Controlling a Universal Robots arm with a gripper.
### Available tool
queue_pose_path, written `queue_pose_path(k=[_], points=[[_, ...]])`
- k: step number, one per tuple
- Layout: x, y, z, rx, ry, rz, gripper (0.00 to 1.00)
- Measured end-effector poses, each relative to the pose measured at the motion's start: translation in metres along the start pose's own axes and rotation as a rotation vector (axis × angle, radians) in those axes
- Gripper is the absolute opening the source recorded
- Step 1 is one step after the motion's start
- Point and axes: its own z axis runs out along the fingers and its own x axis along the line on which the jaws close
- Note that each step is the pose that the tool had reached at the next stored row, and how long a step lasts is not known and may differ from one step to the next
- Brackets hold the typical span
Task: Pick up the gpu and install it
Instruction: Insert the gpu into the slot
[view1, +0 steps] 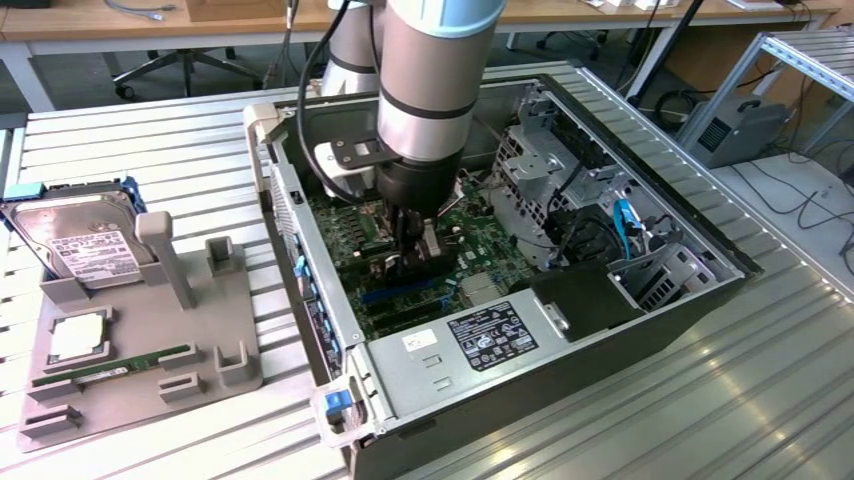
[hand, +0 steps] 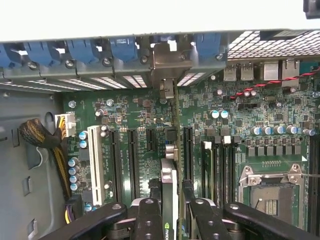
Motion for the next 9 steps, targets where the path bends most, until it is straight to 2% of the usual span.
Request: queue_pose_path(k=[9], points=[[0.0, 0.0, 0.0026, -0.0003, 0.0004, 0.0, 0.27]])
